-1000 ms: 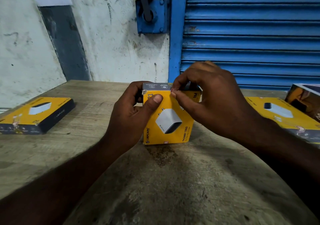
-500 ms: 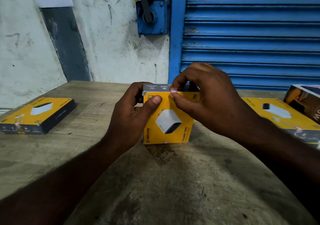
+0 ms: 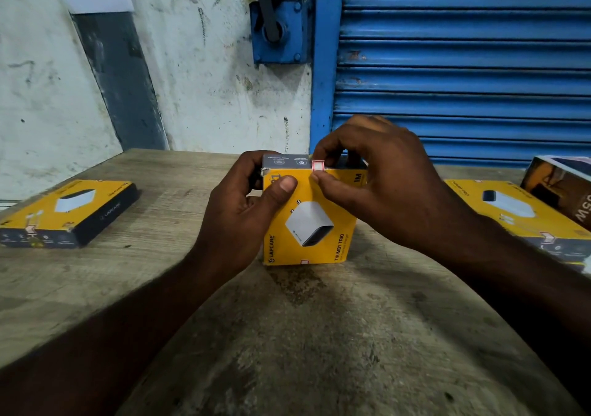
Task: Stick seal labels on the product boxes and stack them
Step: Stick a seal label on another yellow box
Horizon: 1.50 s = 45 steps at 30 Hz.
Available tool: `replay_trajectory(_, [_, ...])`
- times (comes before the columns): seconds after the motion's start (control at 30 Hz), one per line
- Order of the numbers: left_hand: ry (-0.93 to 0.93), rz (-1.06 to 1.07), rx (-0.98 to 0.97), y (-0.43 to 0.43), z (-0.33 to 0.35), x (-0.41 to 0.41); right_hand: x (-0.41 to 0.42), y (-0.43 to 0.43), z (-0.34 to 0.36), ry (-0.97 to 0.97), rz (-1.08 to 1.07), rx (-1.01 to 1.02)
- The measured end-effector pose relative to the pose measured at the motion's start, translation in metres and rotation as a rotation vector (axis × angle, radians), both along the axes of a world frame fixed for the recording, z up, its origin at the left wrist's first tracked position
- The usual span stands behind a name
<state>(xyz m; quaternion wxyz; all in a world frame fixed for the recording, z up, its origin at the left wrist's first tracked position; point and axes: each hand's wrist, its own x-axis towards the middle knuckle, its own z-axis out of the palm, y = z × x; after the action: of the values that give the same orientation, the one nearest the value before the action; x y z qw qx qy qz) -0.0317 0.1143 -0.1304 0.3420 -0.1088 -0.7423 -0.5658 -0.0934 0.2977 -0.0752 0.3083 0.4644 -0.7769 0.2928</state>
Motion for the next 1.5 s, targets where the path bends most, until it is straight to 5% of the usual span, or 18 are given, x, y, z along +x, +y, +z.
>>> replay_trajectory(0.63, [-0.022, 0.014, 0.022, -0.001, -0.002, -0.004, -0.003, -0.004, -0.014, -0.243, 0.122, -0.240])
replay_trajectory(1.5, [-0.014, 0.019, 0.029, -0.001, -0.003, -0.005, -0.002, -0.011, -0.028, -0.315, 0.111, -0.390])
